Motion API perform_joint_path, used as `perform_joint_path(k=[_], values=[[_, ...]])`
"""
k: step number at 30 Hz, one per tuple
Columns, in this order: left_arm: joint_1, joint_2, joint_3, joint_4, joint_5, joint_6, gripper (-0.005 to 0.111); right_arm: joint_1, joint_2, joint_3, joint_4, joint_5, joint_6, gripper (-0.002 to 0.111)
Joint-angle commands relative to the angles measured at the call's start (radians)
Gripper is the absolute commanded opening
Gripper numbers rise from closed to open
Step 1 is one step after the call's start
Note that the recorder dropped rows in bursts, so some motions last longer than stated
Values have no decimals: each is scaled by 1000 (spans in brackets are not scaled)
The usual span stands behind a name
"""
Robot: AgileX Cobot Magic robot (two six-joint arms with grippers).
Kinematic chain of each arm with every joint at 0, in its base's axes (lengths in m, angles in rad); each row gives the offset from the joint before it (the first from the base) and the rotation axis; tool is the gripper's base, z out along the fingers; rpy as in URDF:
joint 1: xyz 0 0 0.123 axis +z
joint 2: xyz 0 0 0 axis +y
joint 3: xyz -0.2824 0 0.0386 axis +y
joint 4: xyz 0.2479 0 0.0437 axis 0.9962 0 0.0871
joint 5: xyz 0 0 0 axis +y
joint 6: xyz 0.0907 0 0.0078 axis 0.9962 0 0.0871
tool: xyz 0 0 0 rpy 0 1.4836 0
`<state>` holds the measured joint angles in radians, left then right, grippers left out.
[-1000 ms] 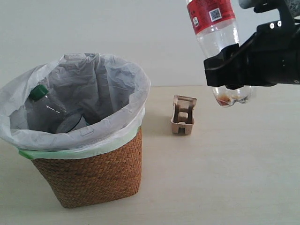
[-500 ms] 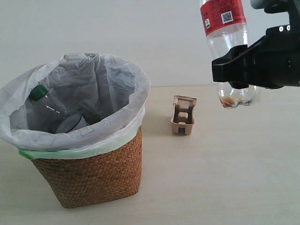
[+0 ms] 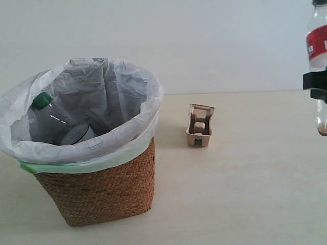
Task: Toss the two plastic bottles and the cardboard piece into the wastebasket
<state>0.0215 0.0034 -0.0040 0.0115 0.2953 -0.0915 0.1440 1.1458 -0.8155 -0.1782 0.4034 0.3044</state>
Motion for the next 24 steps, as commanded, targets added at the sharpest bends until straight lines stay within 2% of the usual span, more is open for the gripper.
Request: perform_joint_path(k=[1,7,10,16,24], values=[[-8,-3,4,5,0,-5,4,3,5,42,-7,-44,18,0],[-8,-3,4,5,0,-5,4,16,5,106,-12,-131,-8,0],[-8,-3,4,5,0,-5,4,18,5,106,81,-143,-39,0],[-8,-3,4,5,0,-5,4,94,3,106,163,-230,-208,0],[-8,-3,4,5,0,-5,4,192,3,113,163,-452,-209,0]])
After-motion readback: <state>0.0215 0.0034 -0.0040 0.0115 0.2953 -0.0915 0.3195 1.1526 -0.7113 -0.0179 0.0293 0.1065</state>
